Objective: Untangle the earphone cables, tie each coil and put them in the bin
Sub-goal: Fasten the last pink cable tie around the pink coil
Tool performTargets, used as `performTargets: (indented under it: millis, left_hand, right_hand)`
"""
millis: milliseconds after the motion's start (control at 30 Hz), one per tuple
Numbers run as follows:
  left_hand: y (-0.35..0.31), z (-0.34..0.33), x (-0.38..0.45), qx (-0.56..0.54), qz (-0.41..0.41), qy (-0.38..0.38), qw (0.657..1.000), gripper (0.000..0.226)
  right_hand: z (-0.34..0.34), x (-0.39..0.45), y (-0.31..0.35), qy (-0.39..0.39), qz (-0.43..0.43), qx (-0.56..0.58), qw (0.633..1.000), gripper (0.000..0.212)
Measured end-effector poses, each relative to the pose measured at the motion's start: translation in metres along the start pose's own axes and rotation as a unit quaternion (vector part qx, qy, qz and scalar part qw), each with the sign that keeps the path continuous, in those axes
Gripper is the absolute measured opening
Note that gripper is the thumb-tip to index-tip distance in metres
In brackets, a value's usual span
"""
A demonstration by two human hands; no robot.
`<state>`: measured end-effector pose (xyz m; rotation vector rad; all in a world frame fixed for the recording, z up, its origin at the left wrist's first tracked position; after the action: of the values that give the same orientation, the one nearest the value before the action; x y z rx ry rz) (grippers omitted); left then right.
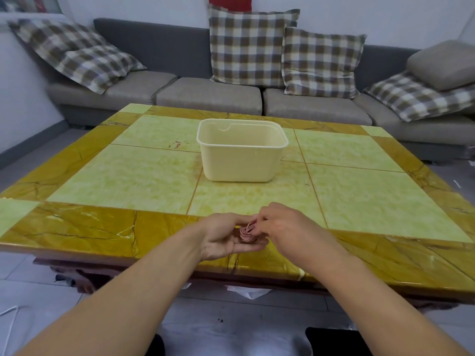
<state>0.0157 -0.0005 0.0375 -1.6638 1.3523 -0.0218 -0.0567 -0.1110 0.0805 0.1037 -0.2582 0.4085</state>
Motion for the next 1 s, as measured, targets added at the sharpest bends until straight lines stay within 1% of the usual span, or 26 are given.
performTargets:
  millis: [33,67,100,167,200,233,267,333,433,500,567,667,767,867,933,1000]
  left_hand:
    - [0.002,0.000,0.002,-0.014,-0.020,-0.008,1.000,0.016]
    - [0.003,-0.001,0.004,-0.021,-0.046,-0.018,0.999,0.015]
    - [0.003,-0.002,0.006,-0.022,-0.071,-0.027,0.997,0.015]
    - [0.002,-0.003,0.007,-0.019,-0.104,-0.030,0.994,0.016]
    - [0.000,-0.003,0.008,-0.018,-0.115,-0.030,0.993,0.018]
    - [-0.001,-0.003,0.009,-0.018,-0.127,-0.033,0.991,0.019]
    - [-0.003,-0.001,0.011,-0.021,-0.140,-0.042,0.989,0.020]
    - [-0.005,0.001,0.013,-0.032,-0.163,-0.062,0.984,0.019]
    - [-0.005,0.001,0.016,-0.022,-0.183,-0.078,0.980,0.018]
    - [-0.003,0.001,0.018,0.003,-0.188,-0.095,0.978,0.016]
    - [0.000,0.000,0.018,0.036,-0.190,-0.109,0.975,0.016]
    - [0.002,0.000,0.016,0.059,-0.184,-0.106,0.975,0.017]
    - [-0.001,-0.002,0.013,0.066,-0.190,-0.084,0.976,0.018]
    - [-0.005,0.000,0.010,0.079,-0.201,-0.080,0.973,0.016]
    - [-0.006,0.002,0.009,0.083,-0.201,-0.076,0.973,0.016]
    - [-0.007,0.004,0.008,0.081,-0.200,-0.073,0.974,0.017]
  right_hand:
    - [-0.002,0.000,0.002,0.005,-0.003,0.007,1.000,0.013]
    - [-0.002,0.001,0.003,-0.002,-0.018,0.031,0.999,0.015]
    - [-0.001,0.001,0.001,-0.012,-0.053,0.070,0.996,0.018]
    - [0.002,-0.001,-0.011,-0.010,-0.154,0.146,0.977,0.020]
    - [0.003,-0.004,-0.015,-0.004,-0.187,0.175,0.967,0.020]
    - [0.004,-0.006,-0.019,-0.007,-0.200,0.191,0.961,0.022]
    - [0.004,-0.007,-0.021,-0.012,-0.201,0.206,0.958,0.023]
    - [0.006,-0.009,-0.024,-0.052,-0.200,0.217,0.954,0.024]
    - [0.011,-0.009,-0.023,-0.133,-0.198,0.163,0.957,0.021]
    - [0.010,-0.007,-0.021,-0.158,-0.175,0.135,0.962,0.018]
    - [0.007,-0.006,-0.020,-0.155,-0.175,0.179,0.956,0.017]
    - [0.005,-0.008,-0.024,-0.115,-0.245,0.266,0.925,0.023]
    - [0.005,-0.009,-0.028,-0.110,-0.286,0.273,0.912,0.021]
    - [0.005,-0.009,-0.027,-0.116,-0.290,0.269,0.911,0.017]
    - [0.002,-0.009,-0.028,-0.107,-0.295,0.303,0.900,0.018]
    - [-0.002,-0.008,-0.031,-0.091,-0.307,0.355,0.878,0.025]
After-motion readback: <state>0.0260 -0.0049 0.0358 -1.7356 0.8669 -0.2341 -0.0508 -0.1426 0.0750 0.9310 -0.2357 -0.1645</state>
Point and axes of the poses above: each hand's wrist, its own x-axis towards the middle knuckle, its own z-axis out of the back of the hand, y = z × x, the point moved 4 cm from there along x, towards the middle knuckle, and after that the axes turned 6 degrees about y, right-handed, at the moved point
